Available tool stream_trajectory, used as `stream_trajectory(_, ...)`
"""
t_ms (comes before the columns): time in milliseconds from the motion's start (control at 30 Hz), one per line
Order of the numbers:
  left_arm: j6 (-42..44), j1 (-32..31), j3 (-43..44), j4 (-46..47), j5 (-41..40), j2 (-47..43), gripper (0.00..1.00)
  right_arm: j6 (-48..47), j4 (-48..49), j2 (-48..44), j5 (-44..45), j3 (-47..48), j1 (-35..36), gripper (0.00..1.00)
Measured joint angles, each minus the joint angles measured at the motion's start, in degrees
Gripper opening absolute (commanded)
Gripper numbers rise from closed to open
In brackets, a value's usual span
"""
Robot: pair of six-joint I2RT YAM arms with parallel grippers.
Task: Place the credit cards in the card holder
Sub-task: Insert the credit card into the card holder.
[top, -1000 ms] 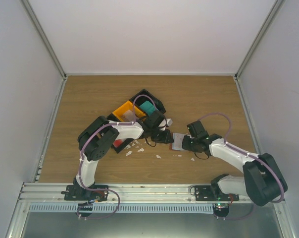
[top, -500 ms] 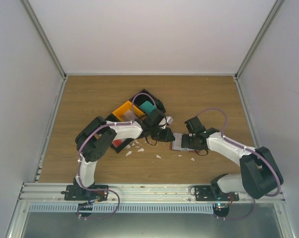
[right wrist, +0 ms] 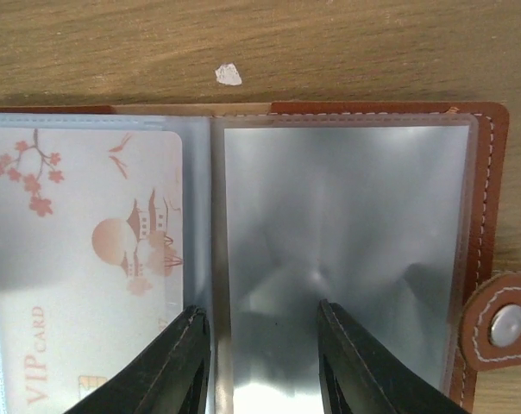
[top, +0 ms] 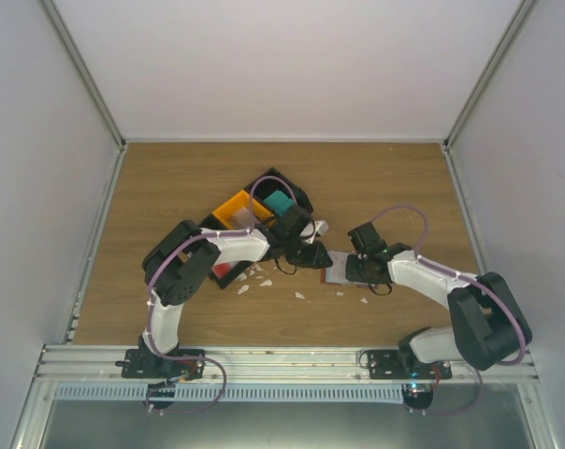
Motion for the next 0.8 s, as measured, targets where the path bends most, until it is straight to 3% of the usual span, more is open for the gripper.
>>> stream_trajectory(233, -0.11, 0.00, 0.02, 0.00, 0.72, 0.15, 0.23, -0.02, 0.68, -0.04, 0.07, -0.35, 0.00, 0.37)
stream_trajectory(800, -0.37, 0.00, 0.46, -0.13, 0.20, 1.31, 0.23, 0.37, 1.49, -4.70, -4.09, -2.86, -0.79, 0.50)
